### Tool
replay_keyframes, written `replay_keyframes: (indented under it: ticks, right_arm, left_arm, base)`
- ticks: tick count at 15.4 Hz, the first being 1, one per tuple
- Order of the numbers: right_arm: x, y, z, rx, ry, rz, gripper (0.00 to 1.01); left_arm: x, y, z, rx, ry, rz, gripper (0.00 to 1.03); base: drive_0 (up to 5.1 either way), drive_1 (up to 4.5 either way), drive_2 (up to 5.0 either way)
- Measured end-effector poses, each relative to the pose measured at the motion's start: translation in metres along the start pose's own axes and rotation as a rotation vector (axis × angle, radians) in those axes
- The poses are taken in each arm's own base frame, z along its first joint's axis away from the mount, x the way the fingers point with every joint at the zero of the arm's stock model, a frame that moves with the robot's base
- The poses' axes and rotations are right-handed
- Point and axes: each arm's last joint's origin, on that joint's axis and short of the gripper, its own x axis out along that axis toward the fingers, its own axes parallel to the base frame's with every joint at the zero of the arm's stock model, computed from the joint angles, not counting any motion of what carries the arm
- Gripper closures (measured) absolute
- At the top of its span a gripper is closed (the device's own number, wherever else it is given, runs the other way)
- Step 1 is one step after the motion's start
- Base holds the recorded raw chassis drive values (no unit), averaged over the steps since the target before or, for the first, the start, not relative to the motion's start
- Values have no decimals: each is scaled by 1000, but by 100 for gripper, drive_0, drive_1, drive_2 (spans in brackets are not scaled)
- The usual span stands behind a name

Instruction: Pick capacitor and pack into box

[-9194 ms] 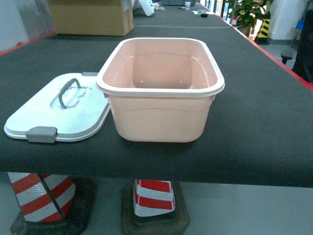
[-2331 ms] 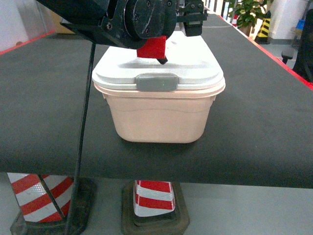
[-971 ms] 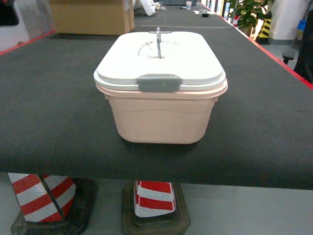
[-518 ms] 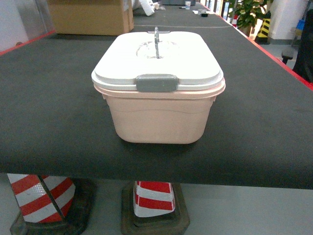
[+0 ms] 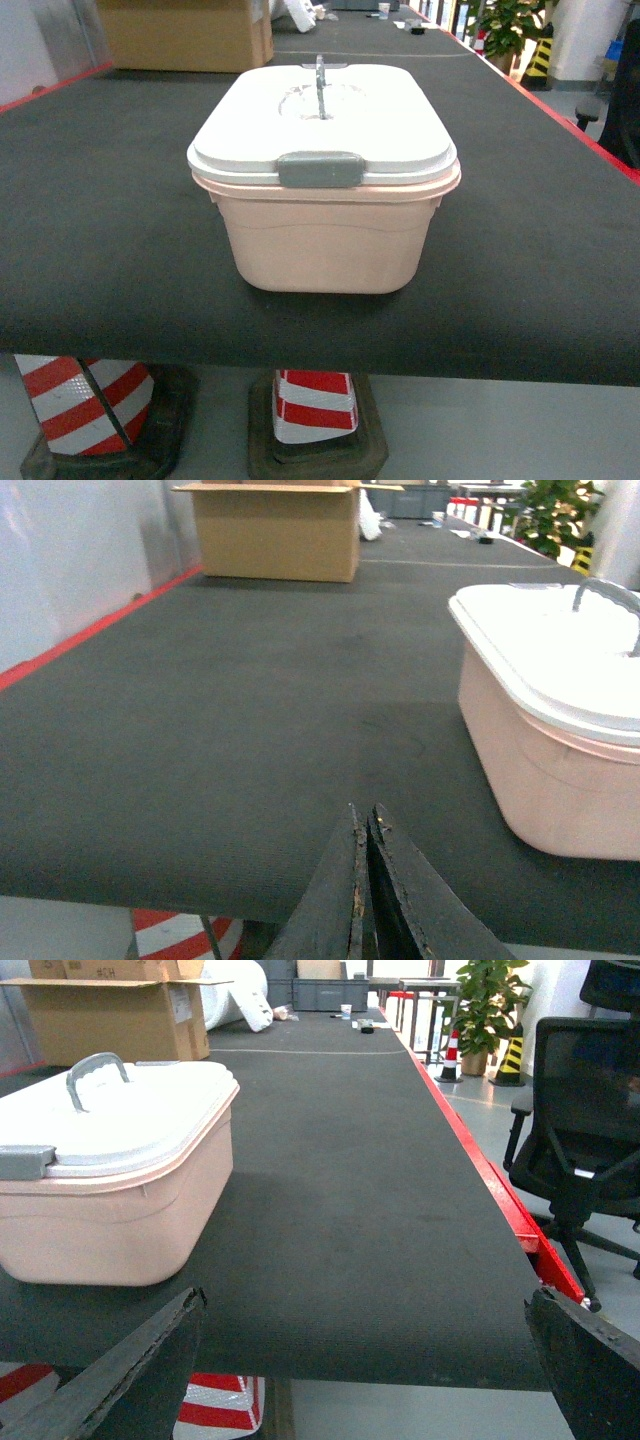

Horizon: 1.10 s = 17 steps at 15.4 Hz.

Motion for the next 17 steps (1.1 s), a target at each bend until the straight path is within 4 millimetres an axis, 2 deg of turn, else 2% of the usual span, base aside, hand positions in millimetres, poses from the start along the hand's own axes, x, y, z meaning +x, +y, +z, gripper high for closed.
replay_keyframes:
  ticks: [3,5,8,17]
  right_arm:
    - [0,0,0,0,0,1,3]
    - [0,0,0,0,0,2,3]
    - [0,0,0,0,0,2,3]
    - [0,0,0,0,0,2,3]
  left_arm:
    - [-11,-1,-8,0,-23,-19,101]
    - [-16,-1,-16,1,32,-19,101]
    - [-26,-1,-8,0,-16,-19,101]
    - [-43,-1,-5,0,-23,-19,101]
  base:
    - [0,0,0]
    - [0,0,0]
    - [0,0,0]
    - [0,0,0]
